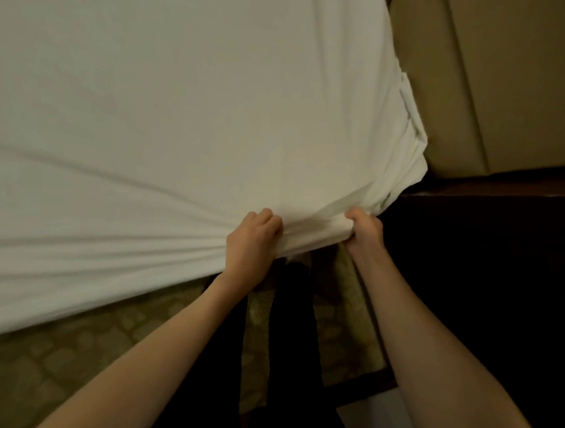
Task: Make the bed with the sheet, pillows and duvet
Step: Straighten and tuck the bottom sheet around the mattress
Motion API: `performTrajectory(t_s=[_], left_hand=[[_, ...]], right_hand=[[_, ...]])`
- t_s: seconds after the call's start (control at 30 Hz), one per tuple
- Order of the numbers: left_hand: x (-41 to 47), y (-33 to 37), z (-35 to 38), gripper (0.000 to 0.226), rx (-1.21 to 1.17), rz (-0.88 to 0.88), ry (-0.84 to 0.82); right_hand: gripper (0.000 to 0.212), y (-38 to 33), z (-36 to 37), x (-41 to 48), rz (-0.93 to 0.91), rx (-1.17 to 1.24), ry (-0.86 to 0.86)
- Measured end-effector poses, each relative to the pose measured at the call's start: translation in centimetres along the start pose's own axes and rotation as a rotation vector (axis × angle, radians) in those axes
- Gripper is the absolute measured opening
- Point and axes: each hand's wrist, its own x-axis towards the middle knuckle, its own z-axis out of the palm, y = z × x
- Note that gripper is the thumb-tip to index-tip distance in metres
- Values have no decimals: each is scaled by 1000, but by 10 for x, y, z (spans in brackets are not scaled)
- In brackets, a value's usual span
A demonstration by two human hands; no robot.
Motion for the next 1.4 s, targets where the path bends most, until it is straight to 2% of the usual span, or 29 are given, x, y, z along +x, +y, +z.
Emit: performTrajectory(t_s=[0.07, 0.13, 0.17, 0.33, 0.4, 0.47, 0.6, 0.7, 0.87, 1.0, 1.07, 1.17, 1.23, 1.3, 1.4], left_hand=[[0, 5, 4, 11, -24, 60, -6], [4, 13, 6, 16, -107, 135, 17], [9, 18, 7, 20, -125, 177, 31], [76, 59, 14, 40, 91, 412, 23], [114, 78, 12, 49, 185, 492, -119], [154, 101, 12, 55, 296, 537, -268], [206, 138, 9, 57, 402, 583, -335], [216, 144, 11, 56, 463, 630, -323], [241, 154, 3, 51, 585, 708, -425], [260, 162, -1, 49, 685, 710, -573], [270, 168, -2, 48, 697, 697, -597], [284, 170, -8, 48, 652, 685, -632], [286, 160, -12, 45, 556, 790, -670], [283, 140, -15, 39, 399, 902, -575], [290, 110, -21, 44, 327, 907, -272]], right_hand=[[38, -9, 1, 3, 18, 66, 15], [14, -17, -2, 1, 28, 181, 42], [15, -18, -4, 3, 50, 266, 53], [20, -21, -8, 11, 105, 353, -12], [19, -21, -13, 17, 75, 355, 70], [30, -23, -22, 18, 75, 322, 148], [23, -20, -25, 4, 25, 59, 193], [16, -26, -18, -5, -224, -152, 189], [40, -30, -5, -24, -598, -499, 234], [50, -37, 4, -31, -864, -621, 217], [52, -50, 8, -21, -861, -742, 154], [58, -80, 15, -3, -604, -1090, 59], [63, -90, 21, 3, -505, -1190, 74], [65, -90, 28, 4, -501, -1244, 138], [64, -81, 31, 8, -636, -1373, 282]])
